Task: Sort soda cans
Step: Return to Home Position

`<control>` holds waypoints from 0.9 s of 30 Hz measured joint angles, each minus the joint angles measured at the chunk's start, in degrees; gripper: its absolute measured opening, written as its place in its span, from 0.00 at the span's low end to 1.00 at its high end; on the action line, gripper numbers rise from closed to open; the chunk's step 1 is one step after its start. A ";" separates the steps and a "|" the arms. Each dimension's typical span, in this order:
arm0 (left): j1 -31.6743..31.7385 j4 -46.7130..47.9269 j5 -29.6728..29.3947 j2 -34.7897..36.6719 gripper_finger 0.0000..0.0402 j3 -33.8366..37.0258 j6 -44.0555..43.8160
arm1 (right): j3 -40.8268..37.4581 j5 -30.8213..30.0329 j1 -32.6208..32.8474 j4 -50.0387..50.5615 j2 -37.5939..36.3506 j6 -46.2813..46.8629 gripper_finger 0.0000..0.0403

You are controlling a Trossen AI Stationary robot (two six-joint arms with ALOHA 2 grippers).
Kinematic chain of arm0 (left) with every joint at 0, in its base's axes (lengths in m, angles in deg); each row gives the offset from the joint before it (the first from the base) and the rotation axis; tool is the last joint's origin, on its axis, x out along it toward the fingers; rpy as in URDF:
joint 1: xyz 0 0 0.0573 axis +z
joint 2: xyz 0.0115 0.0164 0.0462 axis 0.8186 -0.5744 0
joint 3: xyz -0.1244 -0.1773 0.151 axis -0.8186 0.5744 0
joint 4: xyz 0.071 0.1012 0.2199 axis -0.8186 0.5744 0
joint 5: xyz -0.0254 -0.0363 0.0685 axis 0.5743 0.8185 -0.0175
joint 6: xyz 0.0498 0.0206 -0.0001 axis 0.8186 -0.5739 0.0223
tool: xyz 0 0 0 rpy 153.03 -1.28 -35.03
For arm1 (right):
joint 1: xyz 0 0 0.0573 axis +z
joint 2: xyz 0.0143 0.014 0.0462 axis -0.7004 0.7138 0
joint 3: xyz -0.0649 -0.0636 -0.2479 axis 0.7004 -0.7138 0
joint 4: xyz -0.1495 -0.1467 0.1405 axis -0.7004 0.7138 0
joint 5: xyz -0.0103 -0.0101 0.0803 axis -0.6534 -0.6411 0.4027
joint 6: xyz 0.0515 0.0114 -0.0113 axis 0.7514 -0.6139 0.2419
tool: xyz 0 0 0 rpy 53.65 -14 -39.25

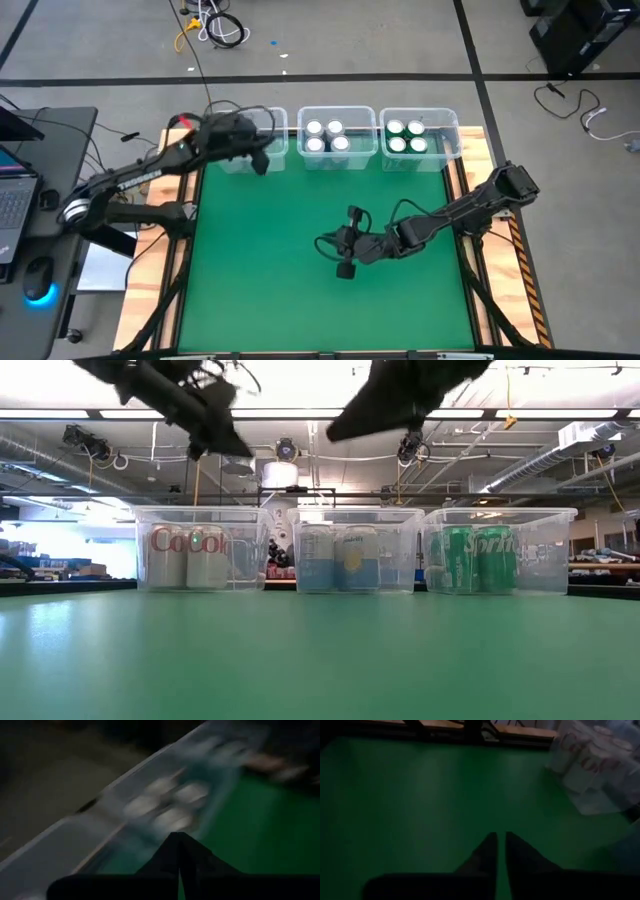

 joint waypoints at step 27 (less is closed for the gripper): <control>-5.59 -53.58 31.35 10.64 0.01 32.46 -1.01 | -52.97 25.20 -16.92 -39.43 -42.92 -8.44 0.00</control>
